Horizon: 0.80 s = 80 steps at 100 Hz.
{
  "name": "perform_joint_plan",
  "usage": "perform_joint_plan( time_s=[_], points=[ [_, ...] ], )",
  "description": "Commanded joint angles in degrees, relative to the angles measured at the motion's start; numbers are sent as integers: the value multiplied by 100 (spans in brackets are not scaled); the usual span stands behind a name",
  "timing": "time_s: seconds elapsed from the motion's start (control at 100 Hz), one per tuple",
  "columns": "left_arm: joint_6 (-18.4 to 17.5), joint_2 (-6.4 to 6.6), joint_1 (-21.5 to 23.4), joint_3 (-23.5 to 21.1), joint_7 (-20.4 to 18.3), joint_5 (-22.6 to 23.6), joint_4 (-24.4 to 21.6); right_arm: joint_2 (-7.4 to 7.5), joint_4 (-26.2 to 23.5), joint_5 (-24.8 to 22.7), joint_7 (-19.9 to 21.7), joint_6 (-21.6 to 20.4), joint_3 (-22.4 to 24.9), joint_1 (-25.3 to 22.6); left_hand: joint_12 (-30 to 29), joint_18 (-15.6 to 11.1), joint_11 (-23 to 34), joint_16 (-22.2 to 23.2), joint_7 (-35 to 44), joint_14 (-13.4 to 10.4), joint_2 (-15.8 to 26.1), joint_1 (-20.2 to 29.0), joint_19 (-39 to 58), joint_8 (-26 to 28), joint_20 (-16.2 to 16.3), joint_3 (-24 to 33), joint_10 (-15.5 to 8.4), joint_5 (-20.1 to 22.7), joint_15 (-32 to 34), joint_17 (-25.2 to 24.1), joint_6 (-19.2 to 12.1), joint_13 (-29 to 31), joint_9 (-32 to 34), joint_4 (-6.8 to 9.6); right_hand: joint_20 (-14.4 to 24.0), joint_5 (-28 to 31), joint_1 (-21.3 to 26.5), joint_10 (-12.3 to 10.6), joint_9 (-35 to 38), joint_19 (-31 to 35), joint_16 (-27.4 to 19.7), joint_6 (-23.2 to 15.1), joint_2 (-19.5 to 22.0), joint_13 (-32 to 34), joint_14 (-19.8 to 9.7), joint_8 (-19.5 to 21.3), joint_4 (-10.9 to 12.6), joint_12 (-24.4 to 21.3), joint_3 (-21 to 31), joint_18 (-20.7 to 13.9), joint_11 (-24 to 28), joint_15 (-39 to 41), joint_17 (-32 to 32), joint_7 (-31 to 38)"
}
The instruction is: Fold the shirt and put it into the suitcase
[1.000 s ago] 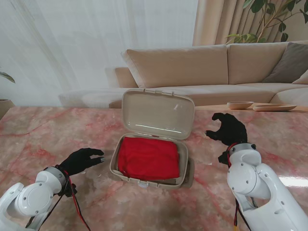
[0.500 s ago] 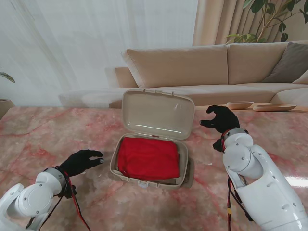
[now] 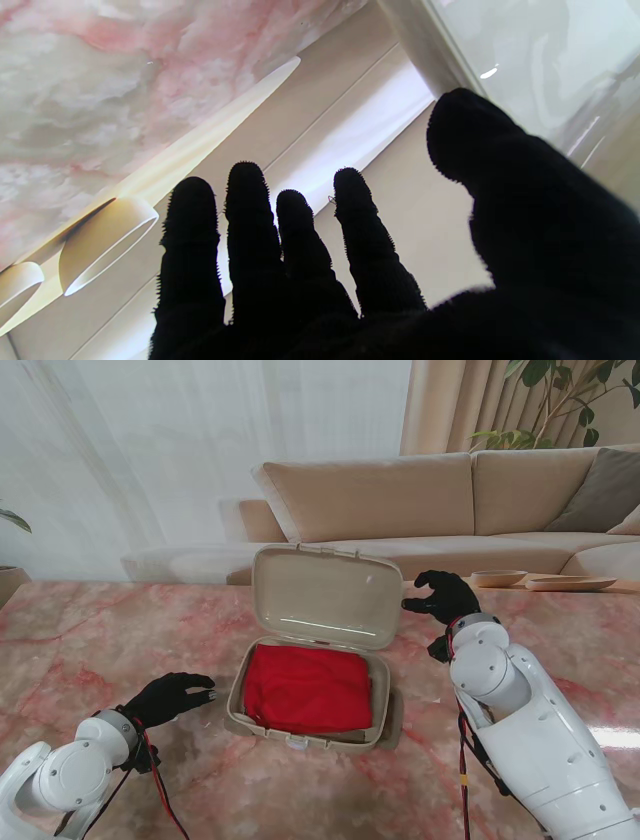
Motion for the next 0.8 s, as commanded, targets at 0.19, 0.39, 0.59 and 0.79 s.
perform_joint_plan(
  time_s=[0.19, 0.39, 0.59, 0.79],
  points=[
    [52, -10, 39, 22, -1, -4, 13, -20, -8, -41, 92, -63, 30, -23, -6, 108, 4, 72, 65, 96, 254, -184, 73, 55, 141, -132, -133, 73, -17, -39, -208, -59, 126, 13, 53, 27, -129, 9, -128, 97, 24, -147, -34, -113, -164, -40, -244, -87, -10, 15, 4, 16, -51, 37],
    [46, -11, 30, 32, 5, -12, 29, -10, -139, -110, 73, -68, 146, -120, -7, 115, 5, 68, 67, 92, 255, -167, 50, 53, 136, -132, -142, 82, -24, -39, -202, -60, 127, 13, 44, 72, -106, -5, -97, 75, 10, -150, 32, -127, -170, -29, -241, -89, -11, 21, -7, -14, -68, 66],
    [53, -11, 24, 45, 4, -14, 38, -34, -247, -100, -50, -99, 206, -204, -5, 111, 11, 68, 71, 97, 250, -137, 42, 53, 135, -127, -134, 88, -23, -36, -204, -60, 127, 14, 46, 107, -107, -7, -69, 73, 15, -149, 158, -120, -177, -18, -235, -79, -103, 14, 5, -12, -69, 90],
    [54, -13, 18, 53, 22, -3, 50, -41, -287, -69, -67, -168, 146, -213, -3, 111, 21, 70, 76, 84, 175, -75, 41, 54, 137, -121, -143, 86, -17, -36, -214, -50, 136, 18, 59, 146, -110, -11, -49, 89, 24, -171, 291, -99, -183, -9, -219, -73, -209, 1, 13, -2, -48, 114]
  ],
)
